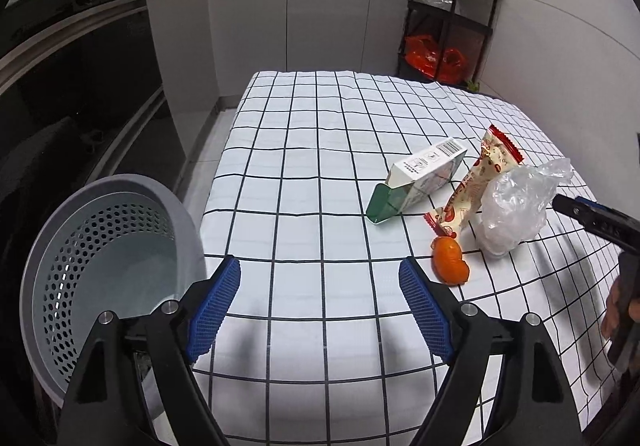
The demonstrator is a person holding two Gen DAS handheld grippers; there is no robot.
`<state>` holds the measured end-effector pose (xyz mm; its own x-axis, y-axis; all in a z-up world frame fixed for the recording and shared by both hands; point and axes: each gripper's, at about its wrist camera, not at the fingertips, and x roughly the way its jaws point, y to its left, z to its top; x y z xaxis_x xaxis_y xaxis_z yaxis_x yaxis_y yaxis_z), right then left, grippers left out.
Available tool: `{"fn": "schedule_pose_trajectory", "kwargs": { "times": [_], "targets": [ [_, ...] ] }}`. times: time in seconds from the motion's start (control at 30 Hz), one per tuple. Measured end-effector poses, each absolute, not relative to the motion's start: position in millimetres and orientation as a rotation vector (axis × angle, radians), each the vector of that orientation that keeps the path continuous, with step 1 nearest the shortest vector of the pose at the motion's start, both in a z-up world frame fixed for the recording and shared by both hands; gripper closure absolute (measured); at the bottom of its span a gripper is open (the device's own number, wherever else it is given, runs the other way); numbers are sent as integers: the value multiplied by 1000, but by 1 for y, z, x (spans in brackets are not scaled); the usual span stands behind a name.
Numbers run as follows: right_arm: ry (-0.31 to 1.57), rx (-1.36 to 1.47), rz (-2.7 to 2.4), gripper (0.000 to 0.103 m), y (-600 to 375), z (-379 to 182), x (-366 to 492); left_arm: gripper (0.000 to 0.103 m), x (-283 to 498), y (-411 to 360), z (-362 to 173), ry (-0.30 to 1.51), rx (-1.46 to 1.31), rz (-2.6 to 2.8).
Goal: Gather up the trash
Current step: 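Move both tools back over the table toward the remaining trash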
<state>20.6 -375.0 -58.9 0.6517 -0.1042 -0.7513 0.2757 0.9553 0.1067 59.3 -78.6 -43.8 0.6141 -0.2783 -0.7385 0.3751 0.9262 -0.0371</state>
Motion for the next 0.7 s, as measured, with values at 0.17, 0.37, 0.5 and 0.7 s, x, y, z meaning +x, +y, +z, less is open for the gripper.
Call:
{"fn": "schedule_pose_trajectory", "kwargs": {
  "times": [0.17, 0.37, 0.5, 0.7],
  "targets": [
    [849, 234, -243, 31, -392, -65, 41, 22, 61, -82, -49, 843, 133, -383],
    [877, 256, -249, 31, -407, -72, 63, 22, 63, -83, -52, 858, 139, -376],
    [912, 243, -246, 31, -409, -83, 76, 22, 64, -87, -56, 869, 149, -371],
    [954, 239, -237, 32, -409, -94, 90, 22, 64, -93, -59, 873, 164, -368]
  ]
}}
